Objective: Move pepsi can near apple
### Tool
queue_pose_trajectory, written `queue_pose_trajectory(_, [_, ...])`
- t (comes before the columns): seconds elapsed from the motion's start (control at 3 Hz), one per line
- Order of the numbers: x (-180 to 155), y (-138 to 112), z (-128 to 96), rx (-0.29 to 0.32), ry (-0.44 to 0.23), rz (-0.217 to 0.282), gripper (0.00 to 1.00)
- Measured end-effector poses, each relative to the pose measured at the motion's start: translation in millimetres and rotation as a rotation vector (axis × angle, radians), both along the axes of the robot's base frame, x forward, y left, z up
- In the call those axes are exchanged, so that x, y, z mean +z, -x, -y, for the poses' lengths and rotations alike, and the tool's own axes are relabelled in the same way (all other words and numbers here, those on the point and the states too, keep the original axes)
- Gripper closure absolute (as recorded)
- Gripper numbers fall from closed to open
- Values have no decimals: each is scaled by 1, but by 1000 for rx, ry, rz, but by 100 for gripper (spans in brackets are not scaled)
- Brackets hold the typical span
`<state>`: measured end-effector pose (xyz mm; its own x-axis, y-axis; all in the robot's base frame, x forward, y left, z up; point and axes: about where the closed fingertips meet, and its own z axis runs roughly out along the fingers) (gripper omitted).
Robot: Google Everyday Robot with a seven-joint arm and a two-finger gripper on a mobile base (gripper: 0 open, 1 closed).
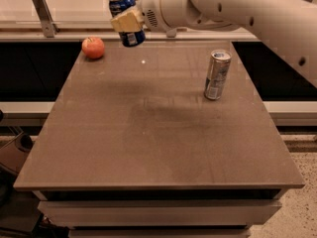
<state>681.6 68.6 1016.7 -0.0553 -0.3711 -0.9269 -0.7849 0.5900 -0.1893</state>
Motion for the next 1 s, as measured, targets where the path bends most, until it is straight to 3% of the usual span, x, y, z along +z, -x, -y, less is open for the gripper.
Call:
queue_pose_trajectory(0.33, [-19,-36,-5,-22,-42,-1,100])
queue_pose_trajectory(1.0, [-55,-79,-16,-163,-54,34,100])
